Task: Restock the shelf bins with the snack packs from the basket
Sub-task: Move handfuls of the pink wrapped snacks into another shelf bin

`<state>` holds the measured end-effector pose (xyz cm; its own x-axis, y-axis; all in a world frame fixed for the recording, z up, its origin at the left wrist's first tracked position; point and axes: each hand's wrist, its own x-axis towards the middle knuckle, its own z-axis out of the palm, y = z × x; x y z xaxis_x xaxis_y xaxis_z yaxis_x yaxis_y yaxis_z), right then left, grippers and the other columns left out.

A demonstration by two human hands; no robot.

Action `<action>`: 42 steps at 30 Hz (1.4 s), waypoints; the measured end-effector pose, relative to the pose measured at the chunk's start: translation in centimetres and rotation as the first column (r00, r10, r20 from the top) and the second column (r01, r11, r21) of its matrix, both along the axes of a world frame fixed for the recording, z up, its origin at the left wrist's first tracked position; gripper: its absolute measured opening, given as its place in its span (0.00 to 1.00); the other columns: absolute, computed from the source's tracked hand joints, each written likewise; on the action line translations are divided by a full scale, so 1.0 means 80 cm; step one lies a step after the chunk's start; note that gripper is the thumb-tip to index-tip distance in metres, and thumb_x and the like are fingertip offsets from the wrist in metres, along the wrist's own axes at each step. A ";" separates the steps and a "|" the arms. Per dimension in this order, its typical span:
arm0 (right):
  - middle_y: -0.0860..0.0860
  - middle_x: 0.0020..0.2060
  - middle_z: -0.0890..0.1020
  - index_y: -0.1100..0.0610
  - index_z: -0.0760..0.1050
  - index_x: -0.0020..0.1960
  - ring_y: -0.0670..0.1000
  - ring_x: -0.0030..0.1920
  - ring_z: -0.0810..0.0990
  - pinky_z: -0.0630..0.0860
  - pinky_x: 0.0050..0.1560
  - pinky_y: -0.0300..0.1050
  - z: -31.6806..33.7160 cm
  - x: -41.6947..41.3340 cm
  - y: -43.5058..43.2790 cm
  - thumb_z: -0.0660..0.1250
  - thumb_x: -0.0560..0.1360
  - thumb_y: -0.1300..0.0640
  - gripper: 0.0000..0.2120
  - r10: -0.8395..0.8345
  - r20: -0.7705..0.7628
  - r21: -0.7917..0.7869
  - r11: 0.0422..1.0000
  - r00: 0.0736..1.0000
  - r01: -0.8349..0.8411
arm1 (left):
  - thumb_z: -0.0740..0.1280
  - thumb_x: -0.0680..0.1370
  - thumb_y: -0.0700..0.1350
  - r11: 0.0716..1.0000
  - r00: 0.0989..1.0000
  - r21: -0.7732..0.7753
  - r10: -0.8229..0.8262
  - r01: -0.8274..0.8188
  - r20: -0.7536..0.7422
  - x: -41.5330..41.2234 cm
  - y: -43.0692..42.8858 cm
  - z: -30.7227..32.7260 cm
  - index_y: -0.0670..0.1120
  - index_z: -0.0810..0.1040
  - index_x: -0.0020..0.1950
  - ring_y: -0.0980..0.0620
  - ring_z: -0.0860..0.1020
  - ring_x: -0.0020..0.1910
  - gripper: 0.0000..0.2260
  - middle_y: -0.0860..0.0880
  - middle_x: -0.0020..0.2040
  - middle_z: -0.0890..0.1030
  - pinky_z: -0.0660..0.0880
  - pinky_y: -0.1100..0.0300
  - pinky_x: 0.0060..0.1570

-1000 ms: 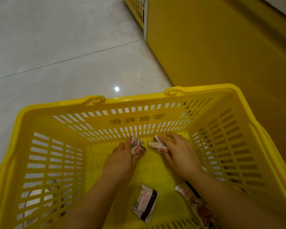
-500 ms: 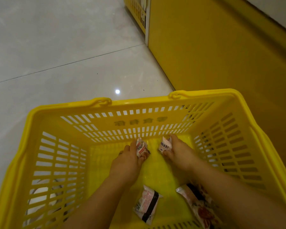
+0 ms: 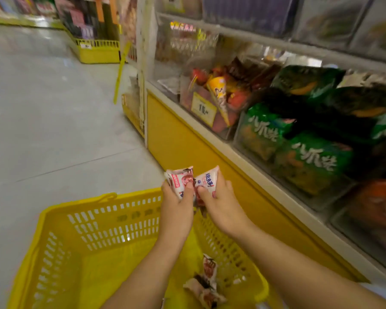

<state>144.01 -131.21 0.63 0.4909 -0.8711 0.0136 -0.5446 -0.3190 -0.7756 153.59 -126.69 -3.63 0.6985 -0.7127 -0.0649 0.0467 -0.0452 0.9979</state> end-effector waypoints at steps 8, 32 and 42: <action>0.52 0.48 0.82 0.50 0.67 0.64 0.56 0.45 0.82 0.78 0.49 0.62 0.221 -0.100 0.062 0.63 0.79 0.54 0.14 0.078 0.258 -0.197 0.980 0.963 -0.026 | 0.69 0.76 0.50 0.917 0.982 -0.362 -0.127 0.169 0.139 -0.064 0.038 0.194 0.53 0.70 0.63 0.47 0.83 0.49 0.16 0.50 0.53 0.82 0.80 0.41 0.47; 0.51 0.61 0.73 0.51 0.68 0.70 0.54 0.63 0.69 0.71 0.60 0.52 0.488 -0.313 -0.014 0.62 0.78 0.47 0.22 -0.428 -0.565 -0.747 0.628 0.705 -0.217 | 0.67 0.77 0.54 0.789 0.876 -0.441 -0.243 0.428 0.416 -0.165 0.051 0.362 0.57 0.70 0.61 0.61 0.82 0.44 0.14 0.61 0.46 0.81 0.81 0.50 0.49; 0.50 0.74 0.60 0.50 0.47 0.78 0.54 0.71 0.59 0.58 0.66 0.54 0.494 -0.329 0.014 0.42 0.78 0.36 0.32 -0.540 -0.619 -0.775 0.536 0.570 -0.334 | 0.66 0.78 0.51 0.743 0.752 -0.338 -0.325 0.578 0.573 -0.191 0.045 0.394 0.56 0.68 0.65 0.72 0.77 0.44 0.17 0.65 0.45 0.81 0.69 0.80 0.36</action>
